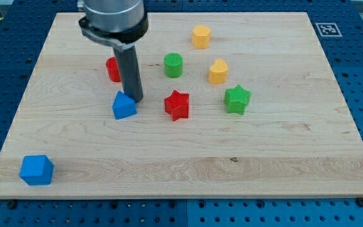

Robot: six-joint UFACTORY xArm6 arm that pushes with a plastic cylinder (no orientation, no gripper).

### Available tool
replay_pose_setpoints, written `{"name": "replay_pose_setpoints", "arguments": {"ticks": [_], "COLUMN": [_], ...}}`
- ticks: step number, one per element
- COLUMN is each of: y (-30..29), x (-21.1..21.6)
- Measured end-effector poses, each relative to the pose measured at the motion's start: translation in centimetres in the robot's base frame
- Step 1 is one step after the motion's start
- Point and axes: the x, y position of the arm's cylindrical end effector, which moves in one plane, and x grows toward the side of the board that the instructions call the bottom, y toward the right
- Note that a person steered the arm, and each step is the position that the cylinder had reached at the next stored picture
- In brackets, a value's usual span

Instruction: Slide blue triangle towards bottom left

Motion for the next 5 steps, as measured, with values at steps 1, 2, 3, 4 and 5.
{"name": "replay_pose_setpoints", "arguments": {"ticks": [1, 2, 3, 4, 5], "y": [0.0, -1.2, -3.1, -4.1, -5.3], "x": [2.3, 3.2, 3.2, 3.2, 3.2]}}
